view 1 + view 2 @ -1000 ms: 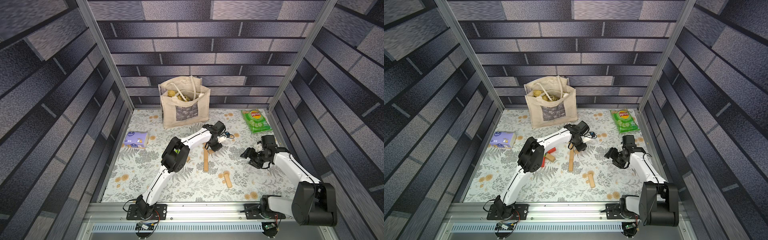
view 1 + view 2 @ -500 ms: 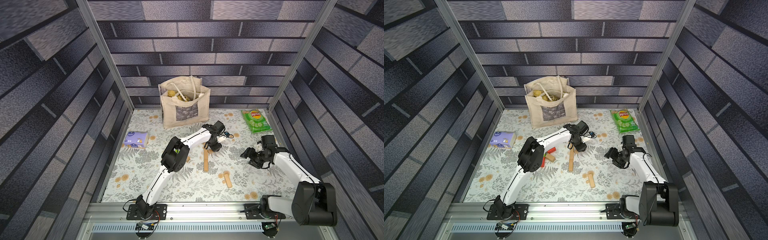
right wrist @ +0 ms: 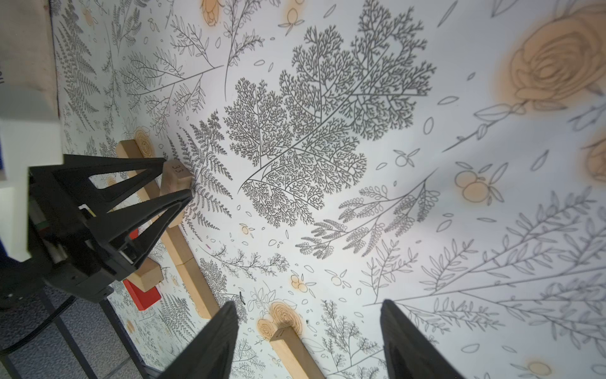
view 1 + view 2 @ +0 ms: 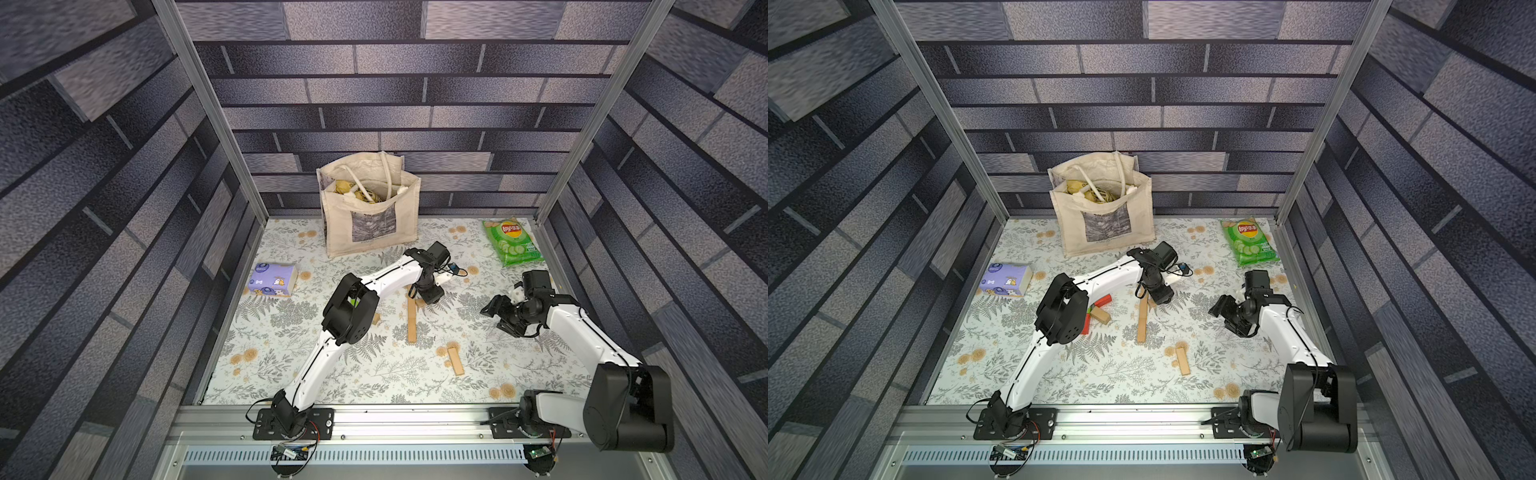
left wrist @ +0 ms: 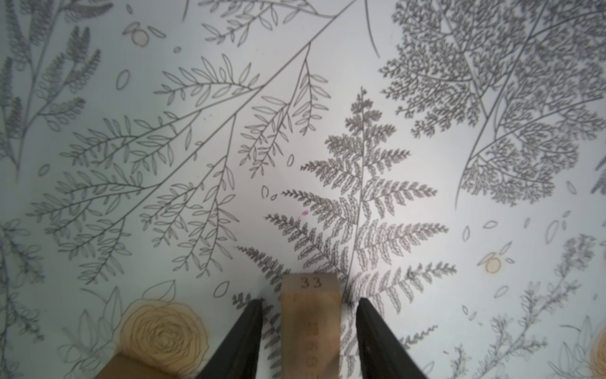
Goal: Assemble the letter k with building blocks
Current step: Assemble the building block at the center of the board, then pick up the building block from the center of the board.
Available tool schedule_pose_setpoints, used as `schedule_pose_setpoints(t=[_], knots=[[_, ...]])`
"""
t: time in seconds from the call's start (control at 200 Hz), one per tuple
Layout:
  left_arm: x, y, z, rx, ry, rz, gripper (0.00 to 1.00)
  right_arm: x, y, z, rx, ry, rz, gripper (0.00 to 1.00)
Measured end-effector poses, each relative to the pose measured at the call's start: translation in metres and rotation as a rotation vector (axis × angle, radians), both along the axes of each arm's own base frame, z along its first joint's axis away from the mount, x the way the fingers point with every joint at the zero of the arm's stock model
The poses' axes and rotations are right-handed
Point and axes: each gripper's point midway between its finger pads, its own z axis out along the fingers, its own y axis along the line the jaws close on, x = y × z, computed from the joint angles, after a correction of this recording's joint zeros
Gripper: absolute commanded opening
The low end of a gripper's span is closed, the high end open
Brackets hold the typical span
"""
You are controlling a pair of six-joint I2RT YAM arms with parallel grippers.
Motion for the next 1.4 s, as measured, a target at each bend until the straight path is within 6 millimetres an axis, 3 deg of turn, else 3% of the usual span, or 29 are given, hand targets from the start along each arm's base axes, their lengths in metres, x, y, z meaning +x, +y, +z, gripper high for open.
schedule_pose_setpoints(t=[0.476, 0.661, 0.892, 0.942, 0.982, 1.067, 1.162, 1.287, 1.398], knots=[[0.004, 0.003, 0.003, 0.005, -0.009, 0.001, 0.66, 0.000, 0.000, 0.000, 0.000, -0.002, 0.000, 0.71], [0.011, 0.009, 0.016, -0.008, -0.026, 0.013, 0.65, -0.003, 0.000, 0.000, 0.000, -0.005, 0.000, 0.71], [0.010, 0.010, 0.067, -0.075, -0.067, 0.031, 0.80, -0.006, 0.001, 0.004, 0.001, -0.021, 0.005, 0.69], [0.008, 0.010, 0.086, -0.115, -0.061, 0.050, 0.87, -0.008, 0.001, 0.006, -0.001, -0.024, 0.010, 0.69], [0.004, 0.010, 0.103, -0.157, -0.053, 0.067, 1.00, -0.010, 0.002, 0.008, -0.005, -0.030, 0.022, 0.69], [-0.013, 0.017, 0.134, -0.249, -0.017, 0.122, 1.00, -0.016, 0.006, 0.014, -0.026, -0.048, 0.055, 0.69], [-0.039, 0.040, 0.159, -0.339, 0.004, 0.201, 1.00, -0.024, 0.015, 0.022, -0.039, -0.079, 0.107, 0.70], [-0.070, 0.071, 0.178, -0.441, 0.029, 0.320, 1.00, -0.036, 0.029, 0.026, -0.044, -0.087, 0.184, 0.70], [-0.091, 0.079, 0.182, -0.518, 0.109, 0.391, 1.00, -0.049, 0.043, 0.023, -0.058, -0.068, 0.264, 0.70]])
